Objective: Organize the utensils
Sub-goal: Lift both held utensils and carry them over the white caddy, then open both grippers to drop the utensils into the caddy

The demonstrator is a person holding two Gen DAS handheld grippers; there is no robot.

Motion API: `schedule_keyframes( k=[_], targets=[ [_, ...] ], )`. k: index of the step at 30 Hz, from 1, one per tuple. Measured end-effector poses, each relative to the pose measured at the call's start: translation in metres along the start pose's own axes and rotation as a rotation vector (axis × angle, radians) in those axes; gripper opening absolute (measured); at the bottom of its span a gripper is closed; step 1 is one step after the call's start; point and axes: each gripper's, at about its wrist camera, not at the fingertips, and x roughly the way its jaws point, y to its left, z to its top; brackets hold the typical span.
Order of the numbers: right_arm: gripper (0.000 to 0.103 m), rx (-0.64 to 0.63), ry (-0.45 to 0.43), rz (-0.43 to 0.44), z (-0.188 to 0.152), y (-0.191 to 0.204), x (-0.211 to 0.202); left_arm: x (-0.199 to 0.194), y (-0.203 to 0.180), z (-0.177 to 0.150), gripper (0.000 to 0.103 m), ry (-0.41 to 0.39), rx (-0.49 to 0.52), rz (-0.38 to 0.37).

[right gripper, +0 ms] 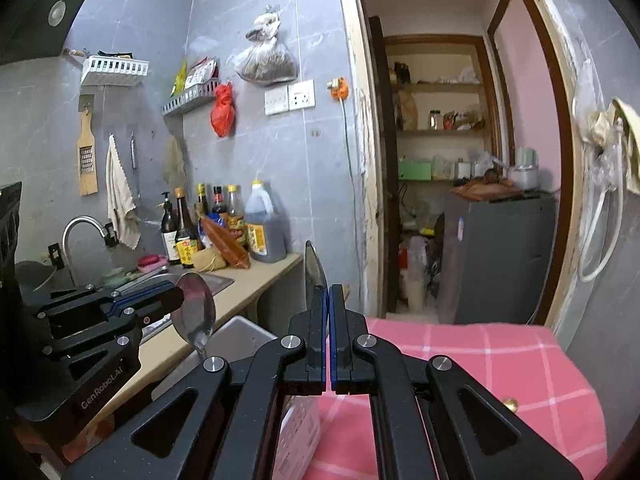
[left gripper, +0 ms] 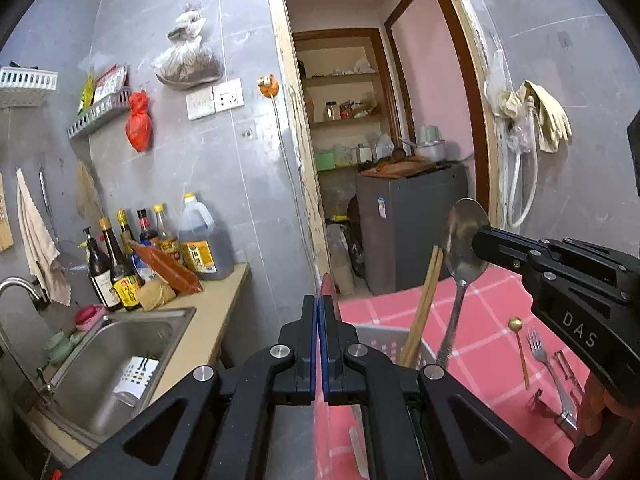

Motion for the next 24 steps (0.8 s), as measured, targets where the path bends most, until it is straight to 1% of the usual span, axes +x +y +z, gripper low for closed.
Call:
schedule_keyframes(
  k=[9, 13, 16, 19, 20, 21, 23, 24],
  targets=[
    [0.002, 0.014, 0.045, 0.047, -0.011, -0.002, 0.007, 0.002, 0.003, -0.007, 0.003, 0.031, -0.033, -0.062],
    [0.002, 0.016, 0.072, 0.058, -0.013, -0.003, 0.012, 0.004, 0.008, -0.007, 0.003, 0.055, -0.084, -0.096],
    [0.002, 0.019, 0.088, 0.065, -0.016, -0.005, 0.013, 0.006, 0.009, -0.008, 0.004, 0.068, -0.101, -0.108],
    [0.005, 0.023, 0.099, 0.071, -0.018, -0.007, 0.013, 0.007, 0.010, -0.011, 0.005, 0.087, -0.123, -0.126],
    [0.011, 0.024, 0.101, 0.073, -0.018, -0.008, 0.013, 0.007, 0.011, -0.012, 0.007, 0.091, -0.131, -0.130],
    [0.019, 0.027, 0.099, 0.074, -0.019, -0.009, 0.012, 0.007, 0.012, -0.013, 0.011, 0.097, -0.141, -0.134],
    [0.030, 0.033, 0.092, 0.080, -0.018, -0.011, 0.010, 0.006, 0.015, -0.015, 0.017, 0.106, -0.177, -0.134],
    [0.031, 0.035, 0.086, 0.081, -0.017, -0.012, 0.008, 0.005, 0.017, -0.016, 0.021, 0.108, -0.196, -0.135]
  ],
)
